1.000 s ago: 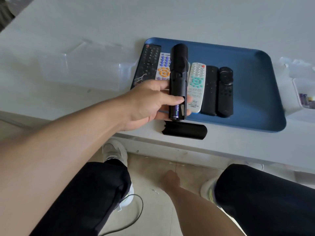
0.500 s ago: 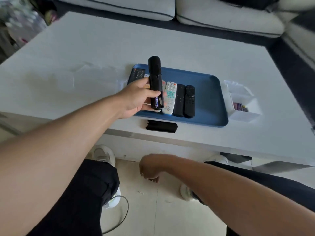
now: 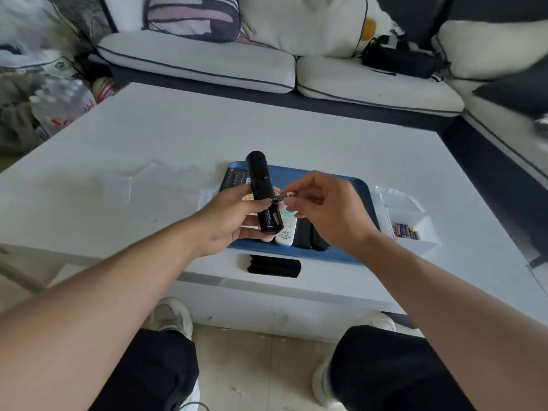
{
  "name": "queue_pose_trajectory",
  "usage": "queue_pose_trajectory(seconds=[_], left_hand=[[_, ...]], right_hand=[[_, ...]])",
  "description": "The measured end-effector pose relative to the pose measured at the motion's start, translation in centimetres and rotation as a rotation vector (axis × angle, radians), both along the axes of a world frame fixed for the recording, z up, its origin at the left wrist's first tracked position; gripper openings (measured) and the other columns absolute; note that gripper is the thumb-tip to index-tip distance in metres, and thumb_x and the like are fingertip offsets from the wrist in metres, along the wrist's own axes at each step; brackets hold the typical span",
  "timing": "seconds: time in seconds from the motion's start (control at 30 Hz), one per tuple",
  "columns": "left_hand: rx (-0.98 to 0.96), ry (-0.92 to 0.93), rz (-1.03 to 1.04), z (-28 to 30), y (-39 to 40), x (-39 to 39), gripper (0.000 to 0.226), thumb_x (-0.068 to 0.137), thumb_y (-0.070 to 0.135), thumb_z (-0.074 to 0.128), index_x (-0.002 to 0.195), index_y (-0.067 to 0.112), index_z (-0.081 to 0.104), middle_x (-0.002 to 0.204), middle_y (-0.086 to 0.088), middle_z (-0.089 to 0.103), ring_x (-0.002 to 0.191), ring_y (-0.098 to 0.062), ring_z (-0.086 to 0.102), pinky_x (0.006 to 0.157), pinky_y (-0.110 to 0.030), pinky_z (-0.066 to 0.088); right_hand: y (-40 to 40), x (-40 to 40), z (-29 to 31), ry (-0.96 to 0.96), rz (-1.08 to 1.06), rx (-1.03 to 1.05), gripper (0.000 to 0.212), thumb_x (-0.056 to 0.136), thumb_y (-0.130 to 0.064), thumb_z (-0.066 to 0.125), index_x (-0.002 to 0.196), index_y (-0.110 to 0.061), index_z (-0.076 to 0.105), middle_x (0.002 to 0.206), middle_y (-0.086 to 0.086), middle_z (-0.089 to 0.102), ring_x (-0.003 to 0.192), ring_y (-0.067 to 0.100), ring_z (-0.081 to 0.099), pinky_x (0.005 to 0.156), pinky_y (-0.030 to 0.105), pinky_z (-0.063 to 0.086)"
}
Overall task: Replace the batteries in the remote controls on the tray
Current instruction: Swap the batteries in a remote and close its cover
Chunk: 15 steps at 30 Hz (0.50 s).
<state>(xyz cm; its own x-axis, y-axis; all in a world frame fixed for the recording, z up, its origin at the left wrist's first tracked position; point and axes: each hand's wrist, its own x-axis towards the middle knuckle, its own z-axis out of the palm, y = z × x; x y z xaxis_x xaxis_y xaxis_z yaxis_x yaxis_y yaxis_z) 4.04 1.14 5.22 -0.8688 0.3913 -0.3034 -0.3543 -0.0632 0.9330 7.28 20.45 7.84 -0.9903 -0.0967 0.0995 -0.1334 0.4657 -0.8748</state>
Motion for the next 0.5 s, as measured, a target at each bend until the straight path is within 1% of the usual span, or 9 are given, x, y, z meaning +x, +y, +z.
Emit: queue_pose_trajectory(seconds=[0.07,0.13,0.2,0.3,0.37,0.43,0.5], left_hand=[[0.040,-0.024,0.041,-0.1,0.1,-0.5,0.025,0.100,0.008,0.056,0.122,0.014,0.066,0.110,-0.014,0.073,0.095,-0.036,0.074,0.085,-0.046,0.061],[0.109,-0.062,0.080,-0.2,0.0,-0.8,0.025,0.100,0.009,0.056,0.123,0.011,0.066,0.115,-0.015,0.073,0.100,-0.037,0.073,0.083,-0.043,0.062],[0.165,-0.082,0.098,-0.4,0.0,-1.3,0.026,0.100,0.008,0.055,0.124,0.008,0.064,0.118,-0.016,0.071,0.102,-0.039,0.072,0.082,-0.042,0.062],[0.180,-0.076,0.095,-0.6,0.5,-1.4,0.028,0.098,0.006,0.059,0.125,0.006,0.063,0.111,-0.014,0.074,0.096,-0.035,0.074,0.077,-0.039,0.063],[0.173,-0.051,0.093,-0.8,0.9,-1.4,0.030,0.096,0.003,0.061,0.126,0.005,0.061,0.106,-0.012,0.074,0.092,-0.031,0.075,0.072,-0.036,0.063],[0.179,-0.027,0.102,-0.9,1.2,-1.5,0.033,0.094,0.000,0.062,0.126,0.004,0.058,0.106,-0.010,0.075,0.090,-0.028,0.075,0.070,-0.034,0.062],[0.163,0.002,0.103,-1.0,1.1,-1.7,0.035,0.093,-0.002,0.062,0.127,0.005,0.056,0.110,-0.010,0.075,0.092,-0.030,0.074,0.073,-0.036,0.062]], right_hand=[[0.0,-0.3,-0.5,0.064,-0.005,0.056,0.009,0.088,-0.018,0.077,0.090,-0.025,0.072,0.086,-0.013,0.077,0.079,0.008,0.072,0.079,0.029,0.058],[0.0,-0.3,-1.0,0.136,-0.023,0.127,0.007,0.087,-0.019,0.078,0.089,-0.023,0.072,0.086,-0.016,0.076,0.078,0.002,0.070,0.074,0.016,0.052],[0.0,-0.6,-1.5,0.178,-0.063,0.161,0.007,0.086,-0.019,0.079,0.088,-0.021,0.073,0.085,-0.017,0.075,0.080,-0.002,0.070,0.072,0.011,0.050],[0.1,-0.9,-2.2,0.188,-0.137,0.141,0.008,0.083,-0.021,0.082,0.087,-0.020,0.075,0.080,-0.017,0.074,0.078,-0.002,0.070,0.074,0.012,0.053],[0.0,-1.0,-2.5,0.209,-0.155,0.183,0.009,0.081,-0.025,0.084,0.088,-0.023,0.078,0.079,-0.017,0.074,0.075,-0.003,0.070,0.075,0.016,0.056],[-0.1,-1.0,-2.7,0.243,-0.158,0.260,0.013,0.080,-0.030,0.084,0.092,-0.025,0.081,0.078,-0.015,0.075,0.073,-0.004,0.070,0.074,0.019,0.058],[-0.1,-1.0,-2.9,0.248,-0.164,0.311,0.019,0.080,-0.036,0.083,0.096,-0.027,0.082,0.079,-0.011,0.077,0.071,0.000,0.070,0.070,0.022,0.058]])
